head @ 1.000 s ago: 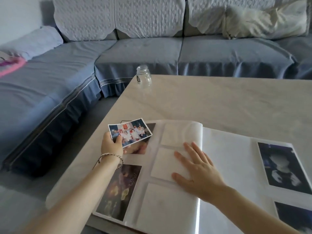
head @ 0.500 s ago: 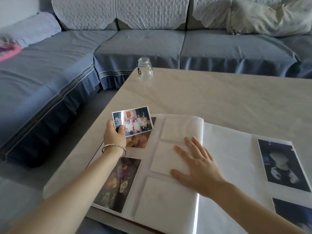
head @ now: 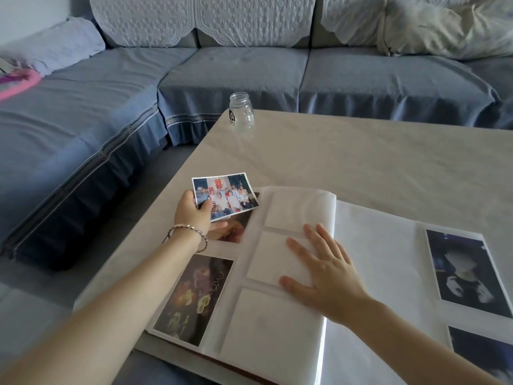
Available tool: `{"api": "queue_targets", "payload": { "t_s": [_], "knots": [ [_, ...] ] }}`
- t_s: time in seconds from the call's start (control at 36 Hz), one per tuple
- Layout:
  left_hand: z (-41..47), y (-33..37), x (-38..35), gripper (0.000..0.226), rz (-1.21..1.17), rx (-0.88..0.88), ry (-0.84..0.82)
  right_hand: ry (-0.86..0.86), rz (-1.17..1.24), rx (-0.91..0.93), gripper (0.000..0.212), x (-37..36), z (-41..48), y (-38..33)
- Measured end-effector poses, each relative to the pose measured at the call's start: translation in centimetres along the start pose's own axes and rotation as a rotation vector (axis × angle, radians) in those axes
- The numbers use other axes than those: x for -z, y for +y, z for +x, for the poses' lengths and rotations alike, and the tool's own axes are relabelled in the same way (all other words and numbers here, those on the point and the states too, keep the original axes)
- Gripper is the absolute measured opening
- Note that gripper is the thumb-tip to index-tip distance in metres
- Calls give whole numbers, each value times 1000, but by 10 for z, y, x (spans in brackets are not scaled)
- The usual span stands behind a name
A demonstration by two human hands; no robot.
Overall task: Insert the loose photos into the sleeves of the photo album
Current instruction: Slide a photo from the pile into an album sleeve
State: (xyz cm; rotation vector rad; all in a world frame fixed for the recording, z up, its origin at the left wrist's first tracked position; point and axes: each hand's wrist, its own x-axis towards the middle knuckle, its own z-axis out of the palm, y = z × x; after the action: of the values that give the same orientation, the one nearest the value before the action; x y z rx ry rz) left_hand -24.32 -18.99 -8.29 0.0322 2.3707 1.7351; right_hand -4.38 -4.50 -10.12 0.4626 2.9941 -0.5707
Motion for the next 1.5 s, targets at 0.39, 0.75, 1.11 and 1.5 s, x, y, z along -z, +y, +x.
{"api": "queue_targets", "payload": {
  "t_s": [0.39, 0.75, 1.11, 1.5],
  "knots": [
    [9, 1, 8, 17, 37, 220, -401, 3, 3, 1, 103, -2, 1, 1],
    [5, 37, -64, 21, 594, -40, -522, 23, 49, 12, 98, -3, 2, 1],
    [7, 35, -67, 65, 460, 122, -299, 62, 113, -70, 96, -8, -2, 1],
    [-8, 49, -66, 30, 550, -234, -215, 74, 128, -111, 117, -8, -2, 0]
  ]
}}
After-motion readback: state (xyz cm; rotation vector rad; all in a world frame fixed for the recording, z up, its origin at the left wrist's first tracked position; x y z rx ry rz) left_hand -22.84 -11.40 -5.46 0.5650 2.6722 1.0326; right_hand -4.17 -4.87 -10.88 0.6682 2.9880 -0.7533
